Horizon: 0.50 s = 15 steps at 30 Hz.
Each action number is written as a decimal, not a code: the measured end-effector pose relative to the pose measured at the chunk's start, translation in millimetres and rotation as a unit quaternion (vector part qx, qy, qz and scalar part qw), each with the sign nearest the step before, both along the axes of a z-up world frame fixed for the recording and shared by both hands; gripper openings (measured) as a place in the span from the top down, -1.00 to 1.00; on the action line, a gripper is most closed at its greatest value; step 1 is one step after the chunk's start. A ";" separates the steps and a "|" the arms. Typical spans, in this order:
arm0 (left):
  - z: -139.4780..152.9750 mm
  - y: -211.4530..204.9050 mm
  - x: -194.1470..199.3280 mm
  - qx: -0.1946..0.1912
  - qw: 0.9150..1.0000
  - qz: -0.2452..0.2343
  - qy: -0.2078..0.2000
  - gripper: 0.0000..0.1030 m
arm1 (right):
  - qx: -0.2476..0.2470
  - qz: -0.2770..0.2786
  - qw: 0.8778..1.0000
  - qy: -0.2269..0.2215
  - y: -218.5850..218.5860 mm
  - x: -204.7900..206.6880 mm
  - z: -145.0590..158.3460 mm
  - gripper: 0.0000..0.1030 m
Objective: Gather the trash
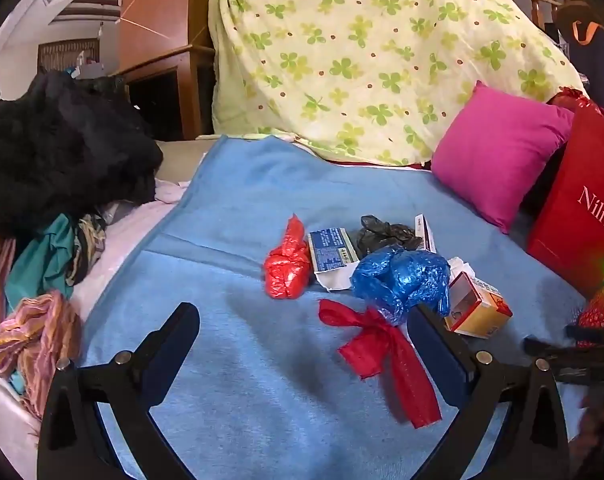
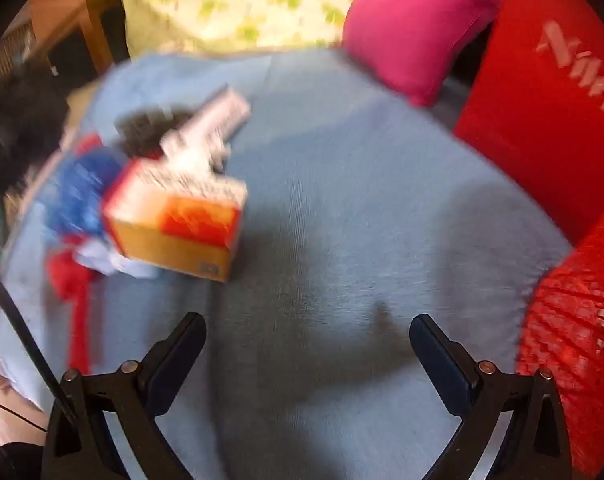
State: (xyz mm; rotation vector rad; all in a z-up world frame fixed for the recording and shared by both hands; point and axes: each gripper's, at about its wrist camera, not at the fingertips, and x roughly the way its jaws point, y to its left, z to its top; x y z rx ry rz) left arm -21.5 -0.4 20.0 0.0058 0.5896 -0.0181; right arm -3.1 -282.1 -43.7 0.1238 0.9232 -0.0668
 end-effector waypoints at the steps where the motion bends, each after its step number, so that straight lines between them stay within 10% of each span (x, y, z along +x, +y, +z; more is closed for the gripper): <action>1: 1.2 0.2 -2.8 0.001 1.000 0.001 -0.003 -1.00 | 0.000 0.004 1.000 -0.024 1.5 -10.8 10.6 -1.00; 15: 3.6 -0.7 -62.9 0.043 0.998 0.026 -0.035 -1.00 | -0.009 0.021 0.953 -0.303 30.5 -157.7 103.4 -1.00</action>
